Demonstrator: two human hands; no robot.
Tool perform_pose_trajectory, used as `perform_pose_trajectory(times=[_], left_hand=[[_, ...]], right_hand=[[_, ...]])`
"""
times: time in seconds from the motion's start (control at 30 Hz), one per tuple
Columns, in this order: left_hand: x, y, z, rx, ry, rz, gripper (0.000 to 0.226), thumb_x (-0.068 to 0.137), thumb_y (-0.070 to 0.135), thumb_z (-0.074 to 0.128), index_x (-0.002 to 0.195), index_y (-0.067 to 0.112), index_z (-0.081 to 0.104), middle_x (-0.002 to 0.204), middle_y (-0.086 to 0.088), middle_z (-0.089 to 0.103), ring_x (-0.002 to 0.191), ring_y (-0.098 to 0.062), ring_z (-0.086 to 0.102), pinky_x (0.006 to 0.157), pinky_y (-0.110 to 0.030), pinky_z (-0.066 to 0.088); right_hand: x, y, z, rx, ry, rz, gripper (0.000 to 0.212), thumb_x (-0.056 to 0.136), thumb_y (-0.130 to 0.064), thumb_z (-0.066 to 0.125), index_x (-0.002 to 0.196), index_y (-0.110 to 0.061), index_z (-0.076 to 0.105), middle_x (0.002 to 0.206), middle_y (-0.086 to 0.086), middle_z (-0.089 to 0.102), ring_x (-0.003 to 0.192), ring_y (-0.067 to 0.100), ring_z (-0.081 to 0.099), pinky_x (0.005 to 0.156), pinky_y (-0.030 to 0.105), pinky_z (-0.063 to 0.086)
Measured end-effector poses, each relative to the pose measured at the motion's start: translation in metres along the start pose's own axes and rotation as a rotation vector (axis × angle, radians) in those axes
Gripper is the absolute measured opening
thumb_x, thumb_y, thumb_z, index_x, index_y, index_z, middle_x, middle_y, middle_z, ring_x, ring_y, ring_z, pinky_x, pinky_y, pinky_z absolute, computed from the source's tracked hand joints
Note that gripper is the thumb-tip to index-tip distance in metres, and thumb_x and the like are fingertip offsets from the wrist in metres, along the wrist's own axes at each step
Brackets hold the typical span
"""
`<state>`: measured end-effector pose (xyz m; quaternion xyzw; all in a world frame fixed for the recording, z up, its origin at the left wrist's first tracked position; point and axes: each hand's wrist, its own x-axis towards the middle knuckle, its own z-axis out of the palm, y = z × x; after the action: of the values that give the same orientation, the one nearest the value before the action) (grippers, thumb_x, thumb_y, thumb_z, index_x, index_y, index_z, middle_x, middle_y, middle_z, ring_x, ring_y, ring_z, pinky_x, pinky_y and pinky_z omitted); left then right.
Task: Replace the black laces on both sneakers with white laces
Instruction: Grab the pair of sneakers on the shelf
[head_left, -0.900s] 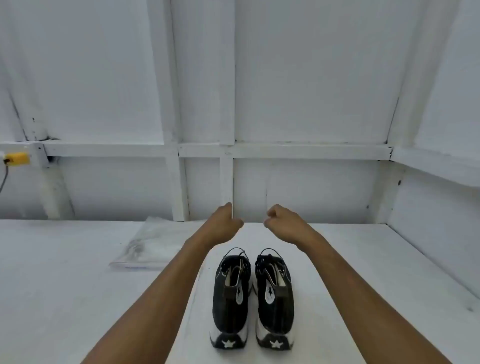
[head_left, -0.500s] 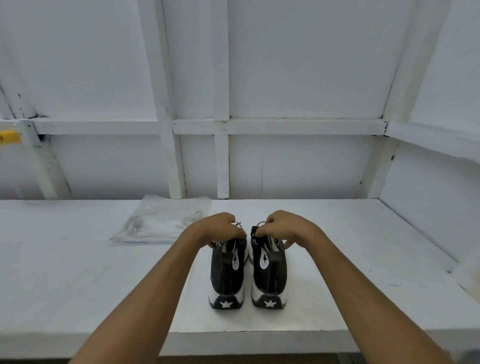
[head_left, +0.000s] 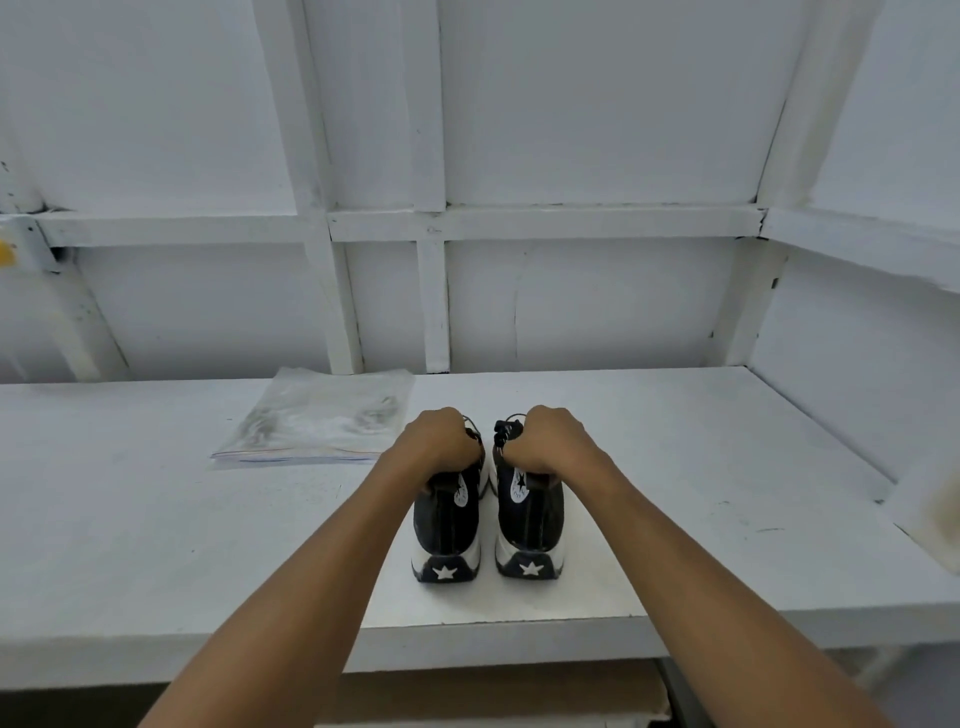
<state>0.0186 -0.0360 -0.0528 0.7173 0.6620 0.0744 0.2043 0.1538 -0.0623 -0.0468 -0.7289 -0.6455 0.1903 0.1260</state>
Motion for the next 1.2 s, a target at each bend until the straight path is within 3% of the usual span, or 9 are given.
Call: perform_pose_trajectory(times=[0.2, 0.3, 0.47, 0.63, 0.9, 1.07, 1.2], left_hand=[[0.012, -0.004, -0.003, 0.014, 0.092, 0.048, 0.026, 0.093, 0.011, 0.046, 0.07, 0.01, 0.037, 0.073, -0.005, 0.045, 0.072, -0.023, 0.049, 0.05, -0.027, 0.032], [0.021, -0.009, -0.009, 0.008, 0.123, 0.045, 0.026, 0.093, 0.009, 0.045, 0.069, 0.01, 0.037, 0.073, -0.005, 0.046, 0.063, -0.017, 0.044, 0.05, -0.026, 0.031], [0.045, -0.01, -0.019, -0.02, 0.167, 0.041, 0.022, 0.09, 0.005, 0.043, 0.07, 0.009, 0.038, 0.075, -0.007, 0.046, 0.08, -0.03, 0.052, 0.059, -0.03, 0.037], [0.069, -0.007, -0.025, -0.032, 0.177, 0.05, 0.021, 0.091, 0.004, 0.041, 0.071, 0.01, 0.037, 0.075, -0.008, 0.045, 0.08, -0.03, 0.049, 0.062, -0.031, 0.038], [0.091, -0.007, -0.015, 0.016, 0.136, 0.034, 0.025, 0.09, 0.004, 0.043, 0.067, 0.01, 0.035, 0.07, -0.006, 0.043, 0.064, -0.02, 0.042, 0.049, -0.027, 0.031], [0.095, -0.003, -0.013, 0.005, 0.109, 0.028, 0.02, 0.09, 0.009, 0.048, 0.072, 0.011, 0.042, 0.076, -0.006, 0.05, 0.079, -0.027, 0.053, 0.053, -0.027, 0.037], [0.09, -0.001, -0.013, -0.045, 0.111, -0.013, 0.017, 0.09, 0.011, 0.053, 0.075, 0.01, 0.044, 0.079, -0.007, 0.051, 0.069, -0.023, 0.055, 0.047, -0.026, 0.044]], right_hand=[[0.009, 0.007, -0.003, 0.023, 0.136, -0.013, 0.026, 0.086, -0.011, 0.053, 0.064, -0.011, 0.038, 0.068, 0.002, 0.043, 0.076, 0.026, 0.049, 0.047, 0.025, 0.03], [0.016, 0.011, -0.01, 0.035, 0.184, -0.007, 0.027, 0.086, -0.009, 0.053, 0.064, -0.011, 0.038, 0.068, 0.002, 0.043, 0.072, 0.024, 0.048, 0.047, 0.025, 0.029], [0.031, 0.02, -0.016, 0.026, 0.278, -0.011, 0.028, 0.085, -0.006, 0.051, 0.062, -0.01, 0.037, 0.065, 0.002, 0.042, 0.066, 0.023, 0.044, 0.046, 0.025, 0.025], [0.052, 0.027, -0.025, 0.02, 0.35, -0.022, 0.03, 0.084, -0.003, 0.052, 0.06, -0.01, 0.035, 0.062, 0.002, 0.041, 0.053, 0.015, 0.036, 0.045, 0.026, 0.023], [0.078, 0.046, -0.022, 0.02, 0.29, 0.014, 0.031, 0.082, -0.002, 0.053, 0.059, -0.01, 0.033, 0.062, 0.002, 0.04, 0.053, 0.014, 0.035, 0.045, 0.025, 0.023], [0.083, 0.048, -0.02, 0.013, 0.243, 0.029, 0.029, 0.081, -0.006, 0.055, 0.061, -0.011, 0.035, 0.066, 0.001, 0.041, 0.058, 0.016, 0.038, 0.045, 0.024, 0.024], [0.083, 0.05, -0.021, 0.005, 0.196, 0.073, 0.025, 0.083, -0.011, 0.056, 0.065, -0.012, 0.039, 0.069, 0.001, 0.044, 0.071, 0.022, 0.048, 0.047, 0.024, 0.029]])
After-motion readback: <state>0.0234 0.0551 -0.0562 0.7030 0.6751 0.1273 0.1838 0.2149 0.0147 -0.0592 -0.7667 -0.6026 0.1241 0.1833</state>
